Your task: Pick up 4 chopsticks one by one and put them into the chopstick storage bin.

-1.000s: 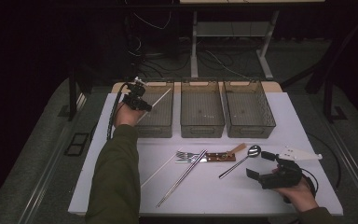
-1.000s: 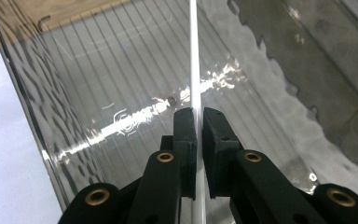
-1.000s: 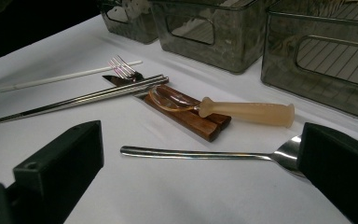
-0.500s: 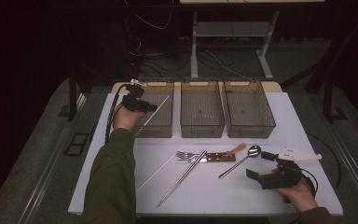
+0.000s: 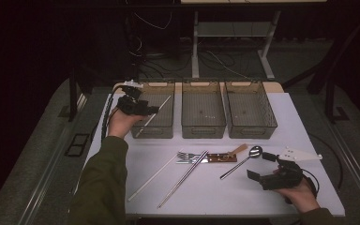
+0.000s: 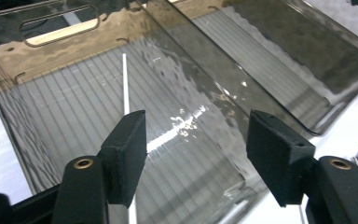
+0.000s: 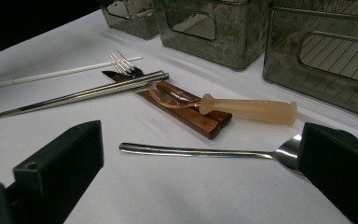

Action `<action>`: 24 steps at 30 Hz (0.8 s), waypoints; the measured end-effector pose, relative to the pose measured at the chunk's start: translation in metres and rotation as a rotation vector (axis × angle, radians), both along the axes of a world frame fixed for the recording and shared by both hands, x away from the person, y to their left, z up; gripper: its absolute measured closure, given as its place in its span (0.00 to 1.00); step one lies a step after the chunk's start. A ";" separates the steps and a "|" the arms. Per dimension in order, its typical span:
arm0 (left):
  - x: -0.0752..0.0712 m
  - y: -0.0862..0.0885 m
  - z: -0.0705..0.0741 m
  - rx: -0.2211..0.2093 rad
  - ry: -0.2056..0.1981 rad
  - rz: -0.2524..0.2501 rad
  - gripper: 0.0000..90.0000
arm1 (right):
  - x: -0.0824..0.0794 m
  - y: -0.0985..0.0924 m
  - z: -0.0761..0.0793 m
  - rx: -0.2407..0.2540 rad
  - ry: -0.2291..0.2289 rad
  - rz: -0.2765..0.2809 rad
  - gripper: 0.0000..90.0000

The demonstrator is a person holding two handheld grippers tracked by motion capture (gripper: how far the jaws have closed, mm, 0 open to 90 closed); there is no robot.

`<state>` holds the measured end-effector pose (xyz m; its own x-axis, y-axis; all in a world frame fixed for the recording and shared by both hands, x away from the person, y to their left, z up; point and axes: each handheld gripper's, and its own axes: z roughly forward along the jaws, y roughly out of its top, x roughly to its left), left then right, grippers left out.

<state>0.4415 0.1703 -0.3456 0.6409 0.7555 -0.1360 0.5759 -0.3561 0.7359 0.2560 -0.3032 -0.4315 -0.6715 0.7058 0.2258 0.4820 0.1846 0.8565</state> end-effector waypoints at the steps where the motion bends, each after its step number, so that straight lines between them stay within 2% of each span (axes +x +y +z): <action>1: -0.003 -0.001 0.001 -0.005 -0.003 -0.003 0.38 | 0.000 0.000 0.000 -0.002 0.003 -0.001 0.01; 5: -0.019 -0.002 0.002 -0.025 -0.034 -0.012 0.37 | 0.000 0.000 -0.001 -0.002 0.007 -0.003 0.01; 15: -0.057 -0.004 0.000 -0.028 -0.085 -0.063 0.25 | 0.000 0.000 -0.001 -0.003 0.009 -0.006 0.01; 24: -0.095 -0.004 -0.014 -0.045 -0.106 -0.088 0.17 | 0.000 0.000 -0.001 -0.001 0.010 -0.008 0.01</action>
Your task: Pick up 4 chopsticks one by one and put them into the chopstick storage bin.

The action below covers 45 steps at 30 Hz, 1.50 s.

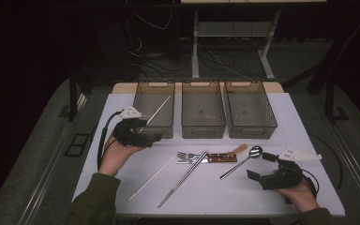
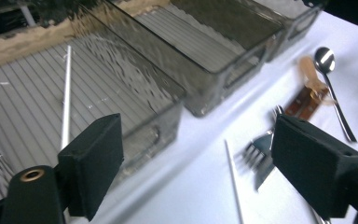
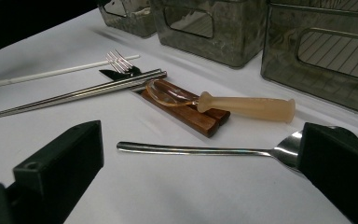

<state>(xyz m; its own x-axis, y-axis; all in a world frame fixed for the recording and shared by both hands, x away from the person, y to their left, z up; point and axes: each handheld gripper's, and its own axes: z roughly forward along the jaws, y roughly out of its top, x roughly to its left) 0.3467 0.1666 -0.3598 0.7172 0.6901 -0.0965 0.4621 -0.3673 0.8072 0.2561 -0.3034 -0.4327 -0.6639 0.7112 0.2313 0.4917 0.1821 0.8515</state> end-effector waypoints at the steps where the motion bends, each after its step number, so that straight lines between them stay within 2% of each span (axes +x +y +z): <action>1: -0.004 0.000 -0.003 -0.006 0.000 0.000 0.17 | 0.000 0.000 0.000 0.000 0.000 0.000 0.01; 5: -0.019 0.002 -0.013 -0.032 -0.012 0.008 0.16 | 0.000 0.000 0.000 -0.001 0.000 -0.001 0.01; 9: -0.033 0.001 -0.025 -0.007 -0.009 -0.005 0.16 | 0.000 0.000 0.000 0.002 -0.003 0.002 0.01; 13: -0.045 0.000 -0.031 -0.005 -0.017 -0.016 0.17 | 0.000 -0.001 0.001 0.002 -0.004 -0.001 0.01; 20: -0.063 -0.001 -0.045 0.000 0.007 -0.032 0.20 | -0.001 0.000 0.001 0.003 -0.003 -0.001 0.01; 25: -0.072 0.004 -0.055 0.005 0.033 -0.032 0.28 | -0.001 0.000 0.001 0.002 -0.007 0.000 0.01; 29: -0.079 0.009 -0.059 0.003 0.046 -0.035 0.40 | -0.001 0.000 0.001 0.000 -0.008 0.001 0.01; 32: -0.082 0.010 -0.063 0.002 0.058 -0.031 0.46 | 0.000 -0.001 0.000 -0.002 -0.010 0.001 0.01; 35: -0.082 0.009 -0.069 0.001 0.086 -0.036 0.56 | 0.000 0.000 0.001 -0.003 -0.011 0.001 0.01; 38: -0.080 0.008 -0.073 0.027 0.101 -0.022 0.63 | 0.000 0.000 0.000 -0.004 -0.010 0.001 0.01; 39: -0.079 0.008 -0.075 0.019 0.109 -0.019 0.66 | 0.000 0.000 0.000 -0.003 -0.009 0.001 0.01; 43: -0.078 0.007 -0.079 0.025 0.143 -0.016 0.71 | 0.000 0.000 0.001 -0.003 -0.006 0.001 0.01; 45: -0.077 0.006 -0.081 0.039 0.147 -0.023 0.75 | 0.000 0.000 0.001 -0.003 -0.006 0.002 0.01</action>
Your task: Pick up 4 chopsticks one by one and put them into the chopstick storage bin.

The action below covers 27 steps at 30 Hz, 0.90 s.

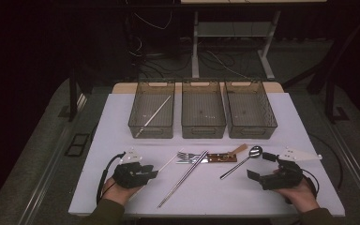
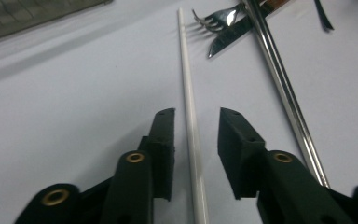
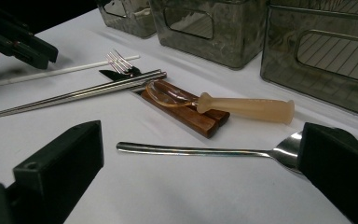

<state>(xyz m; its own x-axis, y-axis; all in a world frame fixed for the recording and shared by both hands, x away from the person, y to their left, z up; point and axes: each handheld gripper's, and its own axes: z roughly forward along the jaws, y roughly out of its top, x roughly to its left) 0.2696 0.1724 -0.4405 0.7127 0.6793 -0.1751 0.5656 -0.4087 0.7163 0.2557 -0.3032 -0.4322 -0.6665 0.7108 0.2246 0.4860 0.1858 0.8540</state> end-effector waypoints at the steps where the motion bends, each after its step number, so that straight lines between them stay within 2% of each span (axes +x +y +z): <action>1: 0.001 0.000 -0.001 0.005 0.003 -0.005 0.76 | 0.000 0.000 0.000 0.001 0.000 0.000 0.01; 8: 0.002 -0.006 -0.006 0.048 0.018 -0.009 0.82 | 0.000 -0.001 0.000 0.002 0.002 -0.004 0.01; 10: 0.002 -0.007 -0.006 0.061 0.011 -0.001 0.86 | 0.001 -0.001 0.000 0.002 0.001 -0.005 0.01; 15: -0.001 -0.011 -0.006 0.095 -0.021 0.003 0.88 | 0.001 -0.001 0.000 0.001 -0.001 -0.004 0.01; 18: -0.002 -0.012 -0.006 0.100 -0.021 0.012 0.92 | 0.000 -0.001 0.000 0.003 0.003 -0.005 0.01; 27: -0.003 -0.014 -0.006 0.116 -0.029 0.023 0.93 | 0.000 0.000 0.000 0.004 0.001 0.000 0.01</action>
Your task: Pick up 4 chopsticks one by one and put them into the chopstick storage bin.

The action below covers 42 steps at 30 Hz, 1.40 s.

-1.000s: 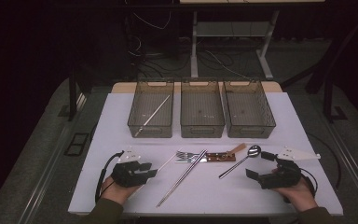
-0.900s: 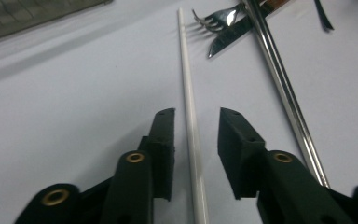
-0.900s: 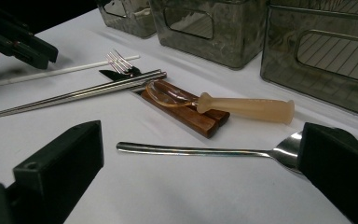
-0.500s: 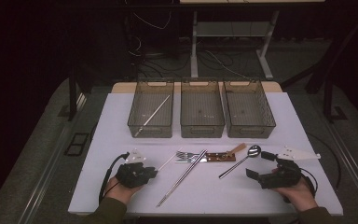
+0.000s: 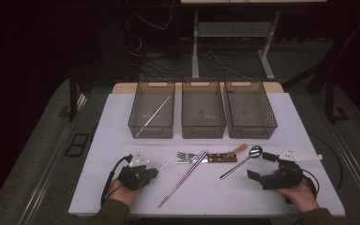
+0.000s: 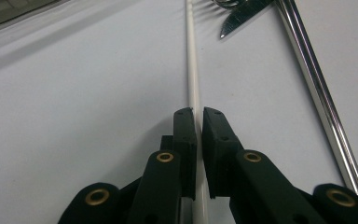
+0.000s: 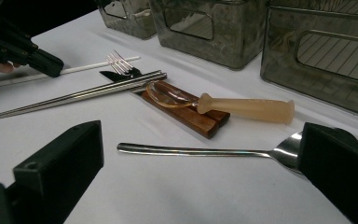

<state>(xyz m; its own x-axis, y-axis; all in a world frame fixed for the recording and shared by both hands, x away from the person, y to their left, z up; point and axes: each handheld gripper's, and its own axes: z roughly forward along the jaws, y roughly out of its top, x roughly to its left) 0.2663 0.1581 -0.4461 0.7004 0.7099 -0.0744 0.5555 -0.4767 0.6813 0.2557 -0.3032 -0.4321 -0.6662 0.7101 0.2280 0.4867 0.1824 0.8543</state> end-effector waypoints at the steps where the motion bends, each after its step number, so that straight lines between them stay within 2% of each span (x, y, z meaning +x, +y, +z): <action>1: 0.000 0.000 0.000 -0.001 0.004 0.006 0.93 | 0.000 0.001 0.000 -0.006 0.004 0.001 0.01; 5: 0.003 0.001 0.001 -0.014 0.023 0.002 0.93 | 0.001 0.002 -0.002 -0.013 0.005 0.005 0.01; 7: 0.003 0.002 0.001 -0.013 0.022 -0.003 0.93 | 0.004 0.005 -0.004 -0.045 0.000 0.027 0.01; 10: 0.003 0.001 0.002 0.002 0.023 -0.014 0.94 | 0.005 0.009 -0.005 -0.062 0.004 0.044 0.01; 15: 0.003 0.003 0.002 -0.006 0.028 -0.021 0.94 | 0.007 0.016 -0.009 -0.100 0.018 0.075 0.01; 22: 0.003 0.007 0.008 0.001 0.008 -0.046 0.94 | 0.007 0.020 -0.012 -0.123 0.024 0.084 0.01; 42: 0.006 0.029 0.020 -0.016 0.005 -0.056 0.94 | 0.007 0.019 -0.010 -0.121 0.015 0.076 0.01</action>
<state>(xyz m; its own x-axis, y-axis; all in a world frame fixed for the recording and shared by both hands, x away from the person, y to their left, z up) 0.2721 0.1869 -0.4260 0.7387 0.6681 -0.0893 0.5319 -0.4965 0.6860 0.2622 -0.2838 -0.4424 -0.7162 0.6808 0.1538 0.4801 0.3206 0.8165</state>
